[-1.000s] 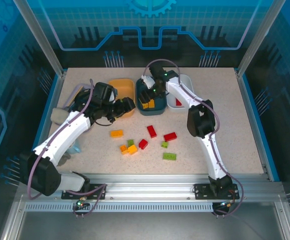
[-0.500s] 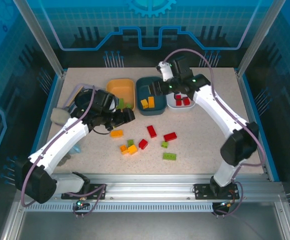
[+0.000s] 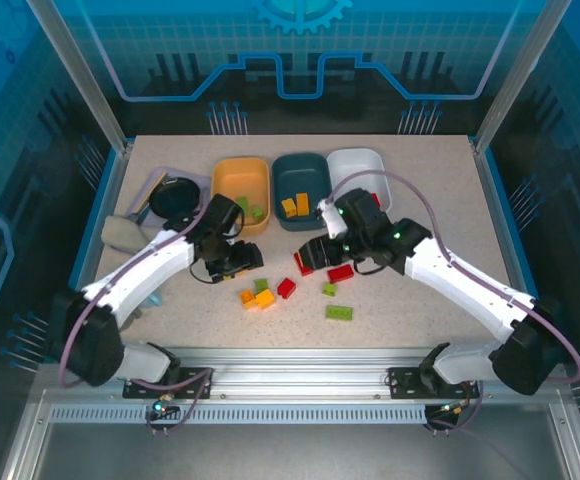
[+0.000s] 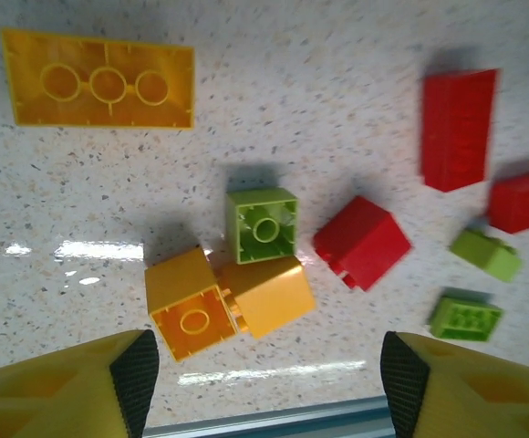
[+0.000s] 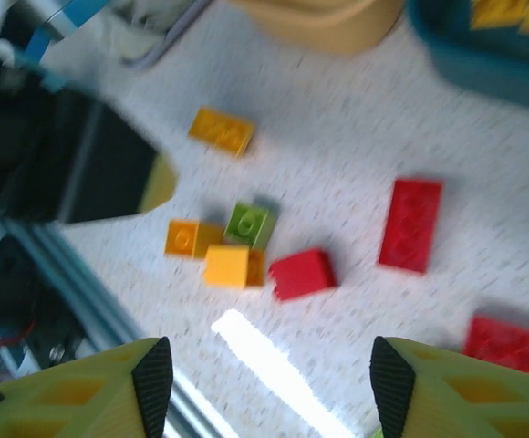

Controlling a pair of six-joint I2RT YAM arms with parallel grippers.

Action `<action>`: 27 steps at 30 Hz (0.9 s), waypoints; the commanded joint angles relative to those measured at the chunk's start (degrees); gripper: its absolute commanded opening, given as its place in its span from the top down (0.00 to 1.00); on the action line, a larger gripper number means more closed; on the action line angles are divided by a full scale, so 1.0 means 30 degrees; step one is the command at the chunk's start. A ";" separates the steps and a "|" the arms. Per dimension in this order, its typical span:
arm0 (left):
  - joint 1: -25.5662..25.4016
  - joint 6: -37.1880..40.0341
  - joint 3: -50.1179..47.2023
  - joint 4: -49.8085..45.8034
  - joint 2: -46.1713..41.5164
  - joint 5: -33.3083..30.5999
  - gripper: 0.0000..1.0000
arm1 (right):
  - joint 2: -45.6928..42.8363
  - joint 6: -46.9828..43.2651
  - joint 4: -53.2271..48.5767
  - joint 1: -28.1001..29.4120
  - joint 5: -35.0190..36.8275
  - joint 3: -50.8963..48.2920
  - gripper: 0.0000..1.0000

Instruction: Sort the legos into containers by color

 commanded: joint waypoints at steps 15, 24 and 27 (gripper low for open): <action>-0.1705 -0.0570 0.2695 -0.0067 0.6945 -0.1444 0.42 | -0.2779 0.0434 0.1323 0.1298 -0.1540 -0.3676 0.15; -0.2126 -0.0959 0.2348 0.0318 0.7614 -0.1326 0.45 | -0.2578 0.0489 0.1262 0.1279 -0.1348 -0.3657 0.15; -0.2402 -0.0835 0.2585 0.0482 0.8217 -0.1164 0.50 | -0.2404 0.0472 0.1351 0.1298 -0.1354 -0.3650 0.16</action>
